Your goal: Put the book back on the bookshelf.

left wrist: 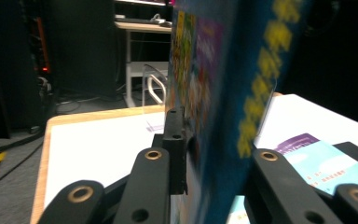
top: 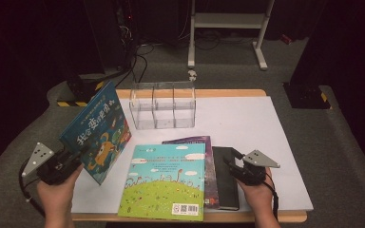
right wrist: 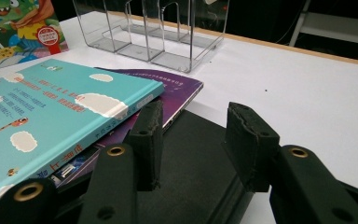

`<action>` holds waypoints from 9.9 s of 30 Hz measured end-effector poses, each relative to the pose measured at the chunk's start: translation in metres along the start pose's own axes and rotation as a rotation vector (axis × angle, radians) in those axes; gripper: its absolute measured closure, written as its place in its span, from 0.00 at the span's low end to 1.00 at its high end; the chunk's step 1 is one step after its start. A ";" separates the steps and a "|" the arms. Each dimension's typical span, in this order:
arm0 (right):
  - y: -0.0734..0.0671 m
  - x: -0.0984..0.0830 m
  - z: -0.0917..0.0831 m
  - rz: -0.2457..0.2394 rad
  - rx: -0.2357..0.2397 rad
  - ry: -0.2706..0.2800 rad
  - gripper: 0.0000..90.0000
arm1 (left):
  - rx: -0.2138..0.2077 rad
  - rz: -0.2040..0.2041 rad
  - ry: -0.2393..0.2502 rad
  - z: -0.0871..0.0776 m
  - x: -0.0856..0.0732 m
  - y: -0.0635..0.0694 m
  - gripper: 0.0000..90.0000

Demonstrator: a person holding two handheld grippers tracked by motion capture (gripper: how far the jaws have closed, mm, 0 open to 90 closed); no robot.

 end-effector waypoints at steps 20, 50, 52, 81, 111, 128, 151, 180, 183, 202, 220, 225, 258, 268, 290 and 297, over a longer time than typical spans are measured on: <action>0.001 -0.022 -0.015 0.020 -0.064 -0.050 0.60 | -0.040 -0.004 0.048 0.022 0.011 -0.002 0.78; 0.018 -0.034 -0.025 0.025 0.003 -0.053 0.62 | 0.104 0.032 -0.023 0.029 0.042 0.015 0.92; 0.017 -0.034 -0.026 0.016 0.008 -0.051 0.62 | 0.108 0.052 -0.027 0.031 0.050 0.018 0.92; 0.022 -0.034 -0.031 0.061 0.030 -0.021 0.64 | 0.157 0.032 0.050 0.178 0.089 0.031 0.92; 0.020 -0.035 -0.028 0.064 0.042 -0.038 0.64 | 0.232 0.079 0.010 0.193 0.066 0.025 0.89; 0.019 -0.034 -0.029 0.063 0.040 -0.036 0.64 | 0.341 0.066 -0.024 0.191 0.069 0.030 0.89; 0.019 -0.034 -0.027 0.060 0.050 -0.044 0.64 | 0.360 0.037 -0.001 0.197 0.068 0.031 0.79; 0.011 -0.040 -0.014 0.025 0.049 -0.078 0.46 | 0.065 -0.069 -0.217 0.129 -0.030 0.027 0.48; 0.011 -0.040 -0.013 0.025 0.047 -0.082 0.46 | 0.025 -0.098 -0.265 0.124 -0.045 0.028 0.45; -0.006 -0.033 -0.012 0.035 0.071 -0.100 0.39 | -0.115 -0.193 -0.493 0.086 -0.117 0.065 0.37; -0.011 -0.024 -0.020 0.065 0.068 -0.042 0.41 | -0.214 -0.172 -0.534 0.108 -0.111 0.111 0.39; 0.005 -0.028 -0.032 0.127 0.057 0.003 0.41 | -0.250 -0.167 -0.524 0.111 -0.112 0.120 0.39; 0.022 -0.036 -0.020 0.151 0.001 -0.110 0.43 | -0.342 -0.201 -0.409 0.127 -0.100 0.131 0.31; 0.011 -0.037 -0.016 0.226 0.131 -0.157 0.22 | -0.356 -0.214 -0.402 0.130 -0.103 0.132 0.31; 0.042 -0.010 0.019 0.310 0.146 -0.247 0.25 | -0.370 -0.183 -0.412 0.173 -0.088 0.128 0.31; 0.032 -0.025 0.009 0.340 0.169 -0.205 0.21 | -0.450 -0.210 -0.442 0.179 -0.090 0.124 0.27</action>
Point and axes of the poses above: each handheld gripper's, and its own axes: z roughly forward along the jaws, x roughly out of its top, y roughly to its right, the point moved 1 cm from there along z, roughly forward along the jaws, and after that the axes turned 6 degrees about -y, right-handed, at the moved point
